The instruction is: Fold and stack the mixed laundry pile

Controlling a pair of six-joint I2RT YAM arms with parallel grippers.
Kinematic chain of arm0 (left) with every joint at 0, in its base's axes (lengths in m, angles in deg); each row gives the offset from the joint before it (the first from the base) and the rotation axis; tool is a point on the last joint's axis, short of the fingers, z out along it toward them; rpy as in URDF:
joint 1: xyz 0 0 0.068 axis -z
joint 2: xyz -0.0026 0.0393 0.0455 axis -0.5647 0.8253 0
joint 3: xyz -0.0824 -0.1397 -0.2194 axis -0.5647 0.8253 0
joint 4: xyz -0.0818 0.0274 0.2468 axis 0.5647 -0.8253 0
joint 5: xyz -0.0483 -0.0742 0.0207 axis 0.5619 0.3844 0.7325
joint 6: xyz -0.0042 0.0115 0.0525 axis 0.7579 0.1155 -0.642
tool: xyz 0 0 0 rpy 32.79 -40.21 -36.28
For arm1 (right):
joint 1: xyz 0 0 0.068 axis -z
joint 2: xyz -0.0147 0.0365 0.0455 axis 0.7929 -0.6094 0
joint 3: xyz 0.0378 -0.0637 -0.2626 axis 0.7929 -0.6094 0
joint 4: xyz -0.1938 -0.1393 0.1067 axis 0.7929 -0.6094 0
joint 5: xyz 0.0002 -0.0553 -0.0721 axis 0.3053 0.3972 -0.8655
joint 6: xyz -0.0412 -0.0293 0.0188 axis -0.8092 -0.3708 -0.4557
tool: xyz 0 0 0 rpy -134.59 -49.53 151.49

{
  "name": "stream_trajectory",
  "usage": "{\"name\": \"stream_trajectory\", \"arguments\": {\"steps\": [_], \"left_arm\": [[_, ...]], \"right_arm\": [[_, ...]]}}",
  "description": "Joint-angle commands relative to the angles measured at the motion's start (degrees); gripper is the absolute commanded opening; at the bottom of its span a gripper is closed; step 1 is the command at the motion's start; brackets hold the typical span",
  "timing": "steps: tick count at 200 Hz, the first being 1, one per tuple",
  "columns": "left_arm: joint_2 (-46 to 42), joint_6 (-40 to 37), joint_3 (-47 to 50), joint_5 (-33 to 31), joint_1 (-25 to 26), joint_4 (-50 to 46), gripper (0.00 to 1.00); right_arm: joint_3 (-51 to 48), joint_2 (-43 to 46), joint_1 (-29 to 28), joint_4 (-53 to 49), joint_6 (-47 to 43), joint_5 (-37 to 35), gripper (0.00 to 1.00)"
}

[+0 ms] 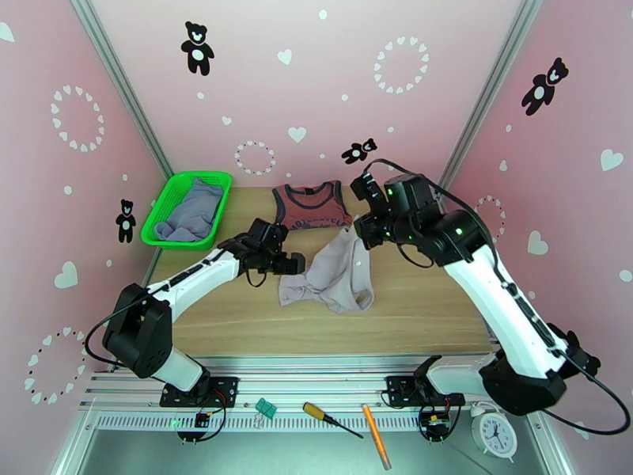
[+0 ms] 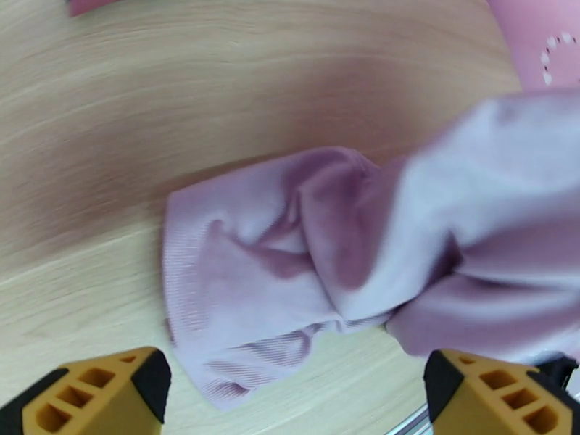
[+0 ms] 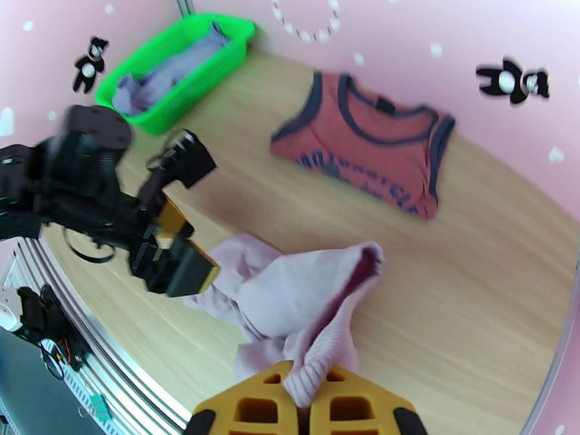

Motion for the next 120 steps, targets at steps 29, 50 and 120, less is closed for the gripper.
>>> {"name": "stream_trajectory", "arguments": {"steps": [29, 50, 120], "left_arm": [[9.64, -2.36, -4.27, -3.31, 0.06, 2.64, 0.84], [14.43, -2.68, -4.97, -3.95, 0.12, 2.29, 0.84], [23.64, -1.47, -8.37, 4.33, 0.34, 6.62, 0.00]], "right_arm": [[-1.05, 3.20, 2.53, -2.60, -2.34, 2.75, 0.00], [-2.40, 4.85, 3.65, -2.87, -2.17, 1.99, 0.00], [-2.82, 5.86, 5.76, -2.99, -2.36, 0.44, 0.00]]}}
